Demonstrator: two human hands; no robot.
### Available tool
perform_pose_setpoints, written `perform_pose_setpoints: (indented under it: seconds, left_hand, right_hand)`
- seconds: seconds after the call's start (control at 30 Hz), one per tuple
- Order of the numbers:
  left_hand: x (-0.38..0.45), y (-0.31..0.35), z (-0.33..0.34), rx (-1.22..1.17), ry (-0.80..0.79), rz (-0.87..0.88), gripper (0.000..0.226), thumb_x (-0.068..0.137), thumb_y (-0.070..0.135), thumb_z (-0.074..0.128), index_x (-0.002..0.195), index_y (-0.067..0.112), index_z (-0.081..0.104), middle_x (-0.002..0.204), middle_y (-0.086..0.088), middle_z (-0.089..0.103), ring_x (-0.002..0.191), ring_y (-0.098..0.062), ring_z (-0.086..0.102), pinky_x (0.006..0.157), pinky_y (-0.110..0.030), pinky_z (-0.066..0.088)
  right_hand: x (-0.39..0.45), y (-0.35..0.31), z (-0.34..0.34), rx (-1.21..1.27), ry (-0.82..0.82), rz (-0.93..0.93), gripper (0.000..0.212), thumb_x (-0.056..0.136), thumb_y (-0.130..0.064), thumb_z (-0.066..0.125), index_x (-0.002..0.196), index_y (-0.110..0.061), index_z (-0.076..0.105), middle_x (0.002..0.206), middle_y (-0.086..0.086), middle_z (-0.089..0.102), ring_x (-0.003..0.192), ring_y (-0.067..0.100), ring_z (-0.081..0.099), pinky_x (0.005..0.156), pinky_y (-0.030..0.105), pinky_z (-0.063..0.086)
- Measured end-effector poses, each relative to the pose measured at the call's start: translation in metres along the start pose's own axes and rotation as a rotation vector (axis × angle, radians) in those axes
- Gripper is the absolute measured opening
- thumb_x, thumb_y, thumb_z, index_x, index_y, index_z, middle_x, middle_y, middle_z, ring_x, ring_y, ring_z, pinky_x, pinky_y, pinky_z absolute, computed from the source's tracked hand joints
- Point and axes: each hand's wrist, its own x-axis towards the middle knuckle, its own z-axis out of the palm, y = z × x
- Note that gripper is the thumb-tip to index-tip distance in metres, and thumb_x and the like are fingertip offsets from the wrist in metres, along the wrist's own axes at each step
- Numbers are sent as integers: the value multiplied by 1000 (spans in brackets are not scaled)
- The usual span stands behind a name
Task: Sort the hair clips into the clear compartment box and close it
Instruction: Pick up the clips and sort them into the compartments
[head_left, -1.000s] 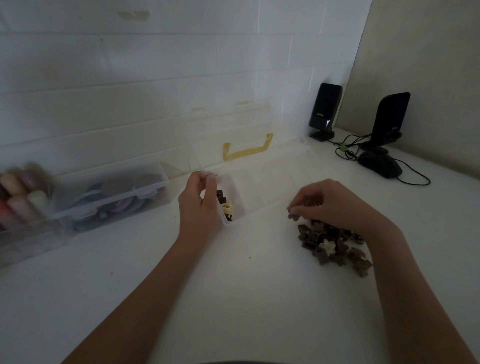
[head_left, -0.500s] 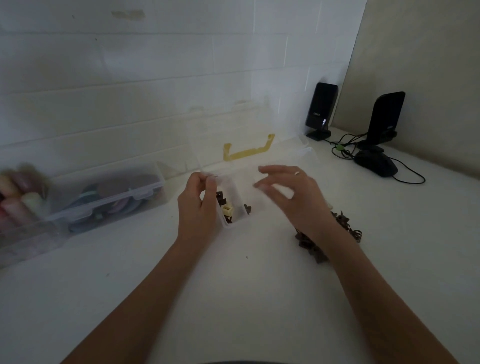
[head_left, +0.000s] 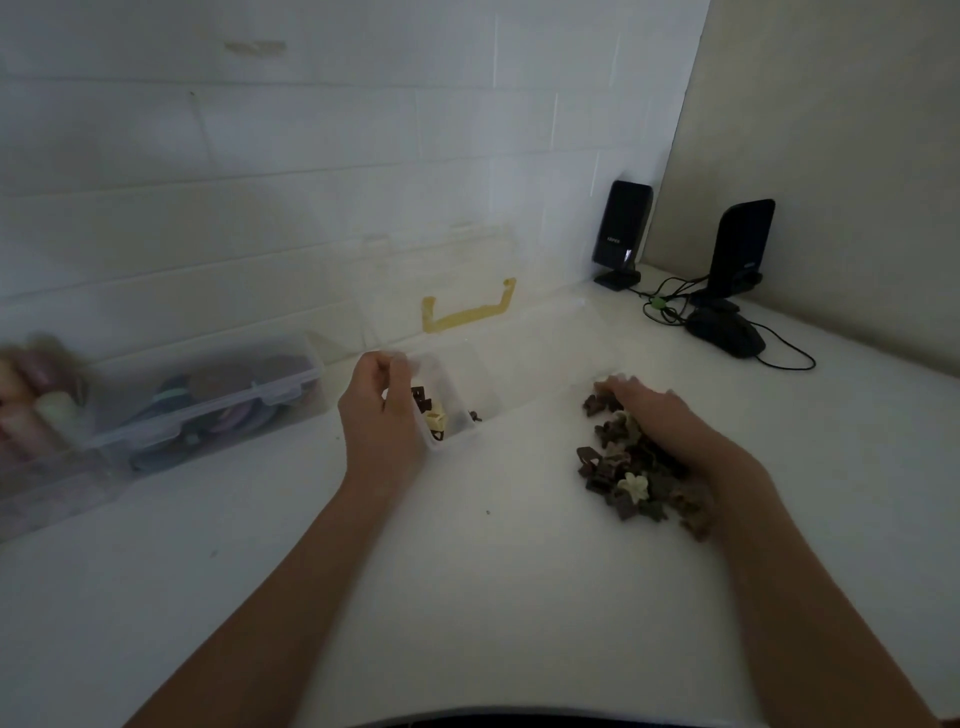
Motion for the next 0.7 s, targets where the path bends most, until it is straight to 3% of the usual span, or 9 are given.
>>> perform_pose_setpoints:
  seconds: [0.1, 0.2, 0.27, 0.37, 0.47, 0.6, 0.7]
  left_hand:
    - [6, -4, -5, -29, 39, -16, 20, 95, 23, 48, 88, 8, 59, 78, -2, 61, 68, -11, 53, 65, -29, 44]
    - [12, -7, -9, -11, 42, 19, 19, 96, 21, 46, 88, 8, 57, 78, -1, 60, 64, -1, 51, 64, -14, 40]
    - [14, -8, -9, 10, 33, 39, 17, 96, 20, 45, 89, 9, 56, 75, 3, 59, 60, 8, 49, 60, -7, 37]
    - [13, -7, -9, 9, 11, 64, 17, 96, 17, 45, 89, 6, 56, 71, 7, 56, 58, 10, 50, 57, -6, 38]
    - [12, -7, -13, 31, 8, 87, 15, 97, 15, 45, 87, 7, 54, 70, 9, 54, 58, 12, 50, 57, -5, 37]
    - [13, -11, -16, 28, -11, 68, 16, 97, 20, 46, 87, 9, 53, 71, 6, 54, 60, 2, 49, 56, -12, 37]
    - [11, -10, -15, -9, -11, 46, 16, 96, 21, 46, 86, 10, 52, 75, 2, 56, 61, 1, 48, 58, -12, 37]
  right_hand:
    - [-2, -14, 11, 93, -31, -60, 66, 94, -58, 3, 132, -33, 50, 151, -5, 28, 140, 13, 19, 116, 35, -1]
    - [-6, -22, 22, 240, -61, -110, 72, 90, -64, 3, 112, -37, 65, 134, -20, 45, 126, 2, 34, 116, 35, 6]
    - [-12, -31, 33, 287, -77, -149, 76, 84, -71, 3, 105, -39, 68, 131, -20, 49, 128, 3, 36, 113, 32, 11]
    - [-23, -47, 43, 301, -89, -167, 73, 86, -64, 3, 112, -35, 65, 133, -12, 51, 125, 3, 37, 107, 26, 14]
    - [-37, -47, 32, 485, -48, -119, 72, 94, -56, 1, 126, -26, 58, 133, -4, 53, 127, 11, 43, 104, 25, 23]
    - [-67, -33, 27, 623, 198, 47, 72, 94, -58, 2, 132, -21, 51, 142, 6, 46, 133, 22, 38, 108, 36, 23]
    - [-90, -34, 49, 554, 318, 110, 63, 96, -54, 9, 136, -21, 45, 144, 4, 43, 132, 20, 38, 105, 34, 24]
